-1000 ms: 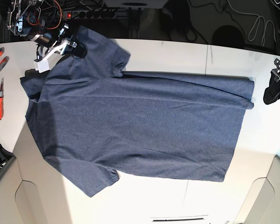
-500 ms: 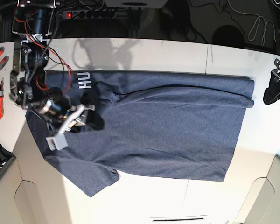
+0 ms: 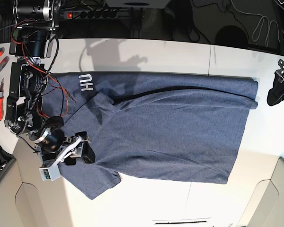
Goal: Layout the t-shirt on the table in an organized manner, then fold the t-shirt properly
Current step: 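Move the right gripper to the shirt's sleeve corner and grasp it, then move the left gripper to the opposite shoulder corner and grasp it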
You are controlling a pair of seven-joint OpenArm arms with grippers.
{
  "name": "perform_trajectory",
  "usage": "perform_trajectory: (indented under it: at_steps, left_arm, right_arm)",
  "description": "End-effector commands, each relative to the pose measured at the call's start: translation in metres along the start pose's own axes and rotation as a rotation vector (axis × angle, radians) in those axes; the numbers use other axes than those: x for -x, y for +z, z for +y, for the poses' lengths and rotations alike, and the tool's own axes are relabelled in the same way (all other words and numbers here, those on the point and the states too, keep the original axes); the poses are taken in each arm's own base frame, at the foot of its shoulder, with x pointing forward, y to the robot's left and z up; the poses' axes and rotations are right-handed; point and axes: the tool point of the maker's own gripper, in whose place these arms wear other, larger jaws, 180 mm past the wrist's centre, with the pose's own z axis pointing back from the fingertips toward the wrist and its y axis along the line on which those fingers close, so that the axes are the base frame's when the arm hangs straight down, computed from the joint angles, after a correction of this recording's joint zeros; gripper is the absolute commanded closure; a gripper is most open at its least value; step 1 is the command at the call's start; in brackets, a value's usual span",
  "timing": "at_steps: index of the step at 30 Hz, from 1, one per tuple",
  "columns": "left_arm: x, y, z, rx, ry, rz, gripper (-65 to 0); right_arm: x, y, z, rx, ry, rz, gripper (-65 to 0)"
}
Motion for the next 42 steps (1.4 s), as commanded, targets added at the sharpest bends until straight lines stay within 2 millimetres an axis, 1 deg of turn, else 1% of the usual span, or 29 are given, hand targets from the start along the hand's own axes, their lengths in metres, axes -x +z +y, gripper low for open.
perform_trajectory:
  at_steps: [1, 2, 3, 4, 5, 6, 7, 9, 10, 12, 14, 16, 18, 20, 22, 26, 30, 33, 38, 42]
  left_arm:
    - [-0.017, 0.003, -0.006, 0.025, -0.036, -0.042, -22.6]
    - [-0.017, 0.003, -0.006, 0.026, -0.036, -0.043, -22.6]
    - [-0.017, 0.003, -0.006, 0.026, -0.036, -0.043, -22.5]
    - [-0.018, 0.002, -0.007, 0.027, -0.036, -0.047, -22.0]
    - [-0.019, 0.002, -0.007, 0.028, -0.036, -0.049, -18.5]
    - [-0.018, 0.000, -0.009, 0.034, -0.037, -0.047, -11.0]
    - [-0.017, -0.004, -0.012, 0.046, -0.040, -0.038, -1.2]
    - [-0.005, -0.018, -0.019, 0.055, -0.075, 0.024, 0.0]
    - [0.005, -0.028, -0.022, 0.052, -0.109, 0.076, 0.0]
    - [0.028, -0.047, -0.027, 0.040, -0.197, 0.193, 0.0]
    - [0.044, -0.060, -0.029, 0.020, -0.291, 0.269, 0.0]
    - [0.056, -0.068, -0.029, -0.001, -0.372, 0.317, 0.0]
    - [0.069, -0.071, -0.020, -0.064, -0.417, 0.381, 0.0]
    - [0.082, -0.070, -0.011, -0.121, -0.454, 0.441, 0.0]
    - [0.090, -0.069, -0.005, -0.160, -0.479, 0.479, 0.0]
    - [0.096, -0.064, 0.005, -0.212, -0.486, 0.501, 0.0]
    - [0.102, -0.056, 0.011, -0.222, -0.488, 0.526, 0.0]
    - [0.111, -0.047, 0.016, -0.231, -0.482, 0.552, 0.0]
    - [0.123, -0.029, 0.022, -0.231, -0.408, 0.558, 0.0]
    - [0.124, -0.013, 0.031, -0.252, -0.363, 0.548, 0.0]
  right_arm:
    - [-0.021, 0.005, -0.005, 0.014, 0.014, -0.055, -36.9]
    - [-0.016, 0.006, -0.010, 0.027, 0.010, -0.034, -33.9]
    - [-0.010, 0.008, -0.014, 0.040, 0.003, -0.003, -25.3]
    - [-0.003, 0.011, -0.019, 0.051, -0.011, 0.027, -10.9]
    - [0.002, 0.014, -0.024, 0.062, -0.029, 0.036, 0.0]
    - [0.007, 0.017, -0.030, 0.075, -0.048, 0.040, 0.0]
    - [0.014, 0.021, -0.036, 0.089, -0.065, 0.044, 0.0]
    - [0.032, 0.029, -0.047, 0.127, -0.088, 0.069, 0.0]
    - [0.043, 0.032, -0.051, 0.146, -0.092, 0.088, 0.0]
    - [0.071, 0.038, -0.057, 0.186, -0.079, 0.147, 0.0]
    - [0.098, 0.045, -0.059, 0.212, -0.066, 0.194, 0.0]
    - [0.121, 0.051, -0.058, 0.223, -0.068, 0.239, 0.0]
    - [0.139, 0.057, -0.059, 0.242, -0.088, 0.277, 0.0]
    - [0.154, 0.065, -0.061, 0.253, -0.090, 0.312, 0.0]
    - [0.168, 0.075, -0.066, 0.265, -0.085, 0.348, 0.0]
    - [0.189, 0.093, -0.073, 0.277, -0.085, 0.408, 0.0]
    - [0.206, 0.104, -0.070, 0.257, -0.122, 0.444, 0.0]
    - [0.221, 0.111, -0.065, 0.249, -0.140, 0.478, 0.0]
    - [0.232, 0.116, -0.050, 0.191, -0.178, 0.502, 0.0]
    - [0.235, 0.118, -0.047, 0.179, -0.179, 0.512, 0.0]
